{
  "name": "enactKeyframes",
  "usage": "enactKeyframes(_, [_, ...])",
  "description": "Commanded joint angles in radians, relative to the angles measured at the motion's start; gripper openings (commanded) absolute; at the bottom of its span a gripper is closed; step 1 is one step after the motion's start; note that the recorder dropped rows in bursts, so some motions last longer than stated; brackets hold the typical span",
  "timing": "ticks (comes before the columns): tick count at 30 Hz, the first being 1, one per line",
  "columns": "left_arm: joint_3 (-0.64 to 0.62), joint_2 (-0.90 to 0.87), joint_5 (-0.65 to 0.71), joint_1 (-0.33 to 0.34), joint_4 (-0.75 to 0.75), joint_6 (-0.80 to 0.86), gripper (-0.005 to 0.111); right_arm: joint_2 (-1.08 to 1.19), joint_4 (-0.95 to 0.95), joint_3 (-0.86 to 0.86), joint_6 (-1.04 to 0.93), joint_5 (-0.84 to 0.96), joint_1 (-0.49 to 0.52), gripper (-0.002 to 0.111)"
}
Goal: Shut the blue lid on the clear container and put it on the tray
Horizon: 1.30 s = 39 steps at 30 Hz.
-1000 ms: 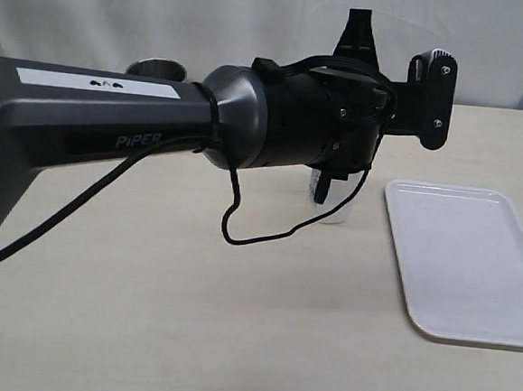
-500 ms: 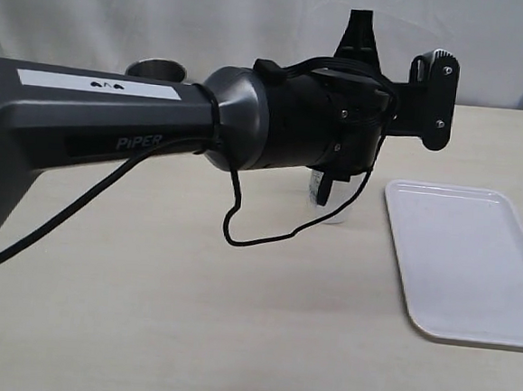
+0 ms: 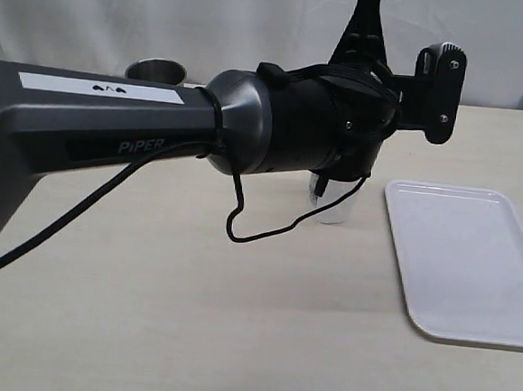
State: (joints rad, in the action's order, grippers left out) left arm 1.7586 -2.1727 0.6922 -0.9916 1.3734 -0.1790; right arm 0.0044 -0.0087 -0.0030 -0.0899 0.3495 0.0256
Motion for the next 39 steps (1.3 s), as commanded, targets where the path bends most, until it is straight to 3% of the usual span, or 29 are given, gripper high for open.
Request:
enactKeyframes(1, [0.000, 0.001, 0.008, -0.003, 0.047, -0.038, 0.000, -0.004, -0.006, 0.003, 0.001, -0.004, 0.007, 0.004])
enactKeyframes(7, [0.000, 0.001, 0.024, -0.003, 0.161, -0.139, 0.000, -0.004, -0.006, 0.003, 0.001, -0.004, 0.007, 0.004])
enactKeyframes(17, [0.000, 0.001, 0.007, 0.025, 0.106, -0.173, 0.000, -0.004, -0.006, 0.003, 0.001, -0.004, 0.007, 0.004])
enactKeyframes(25, [0.000, 0.001, 0.015, 0.025, 0.167, -0.194, 0.000, -0.004, -0.006, 0.003, 0.001, -0.004, 0.007, 0.004])
enactKeyframes(33, [0.000, 0.001, -0.095, 0.026, 0.184, -0.196, 0.000, -0.004, -0.006, 0.003, 0.001, -0.004, 0.007, 0.004])
enactKeyframes(39, [0.000, 0.001, -0.097, 0.026, 0.193, -0.196, 0.000, -0.004, -0.006, 0.003, 0.001, -0.004, 0.007, 0.004])
